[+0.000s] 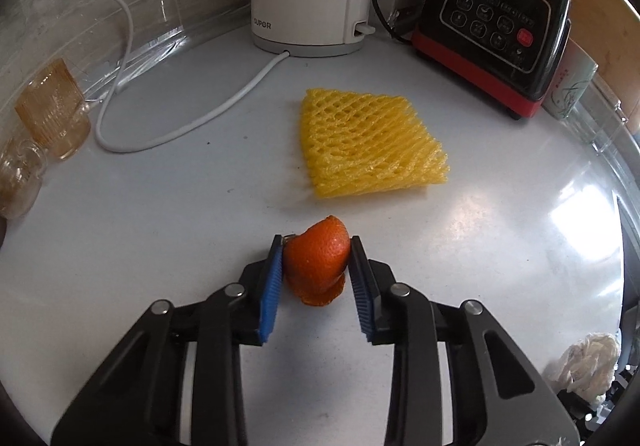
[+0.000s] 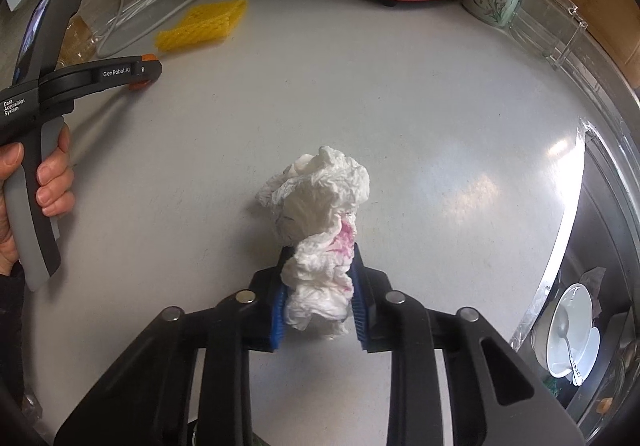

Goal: Collect trash
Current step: 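Grasp the orange peel with the left tool while the right tool grasps the pink-stained tissue, then drop the orange peel from the left tool into the basket while the right tool holds the tissue above it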

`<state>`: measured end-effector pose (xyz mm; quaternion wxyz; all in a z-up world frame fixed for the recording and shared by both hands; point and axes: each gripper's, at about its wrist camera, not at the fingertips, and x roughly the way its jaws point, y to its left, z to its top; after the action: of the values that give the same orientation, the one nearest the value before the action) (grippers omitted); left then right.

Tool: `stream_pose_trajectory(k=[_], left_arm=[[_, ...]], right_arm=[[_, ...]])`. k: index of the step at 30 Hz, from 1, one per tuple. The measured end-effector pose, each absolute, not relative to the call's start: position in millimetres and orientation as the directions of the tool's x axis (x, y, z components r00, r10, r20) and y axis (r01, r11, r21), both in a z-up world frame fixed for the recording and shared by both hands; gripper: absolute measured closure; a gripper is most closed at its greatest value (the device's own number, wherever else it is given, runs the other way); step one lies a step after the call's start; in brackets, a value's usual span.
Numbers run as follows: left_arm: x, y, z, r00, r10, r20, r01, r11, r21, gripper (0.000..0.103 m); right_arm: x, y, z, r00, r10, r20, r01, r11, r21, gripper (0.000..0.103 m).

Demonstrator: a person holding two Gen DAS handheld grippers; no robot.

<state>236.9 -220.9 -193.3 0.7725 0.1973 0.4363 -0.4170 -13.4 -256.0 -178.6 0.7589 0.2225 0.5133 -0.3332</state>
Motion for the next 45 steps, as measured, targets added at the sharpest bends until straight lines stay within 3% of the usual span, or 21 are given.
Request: stream_pose_trajectory(k=[15,29,45], left_arm=[[211,-171,-158,0.259,-0.503,-0.824,0.810,0.579,-0.098,0.074],[71,-30,-120,0.248,-0.487,-0.837,0.772,0.622,-0.133,0.074],[-76,80,-156,0.207,-0.413,-0.887,0.684,0.709,-0.171,0.074]], right_arm=[[-36,-230,-148,0.314,-0.310,-0.898,0.723,0.690,0.014,0.080],[-111,-126,-123,0.404,-0.235,-0.884,0.570,0.820,0.042,0.080],[-194,-31,-158,0.380,-0.074,-0.922,0.383,0.920,0.084,0.080]])
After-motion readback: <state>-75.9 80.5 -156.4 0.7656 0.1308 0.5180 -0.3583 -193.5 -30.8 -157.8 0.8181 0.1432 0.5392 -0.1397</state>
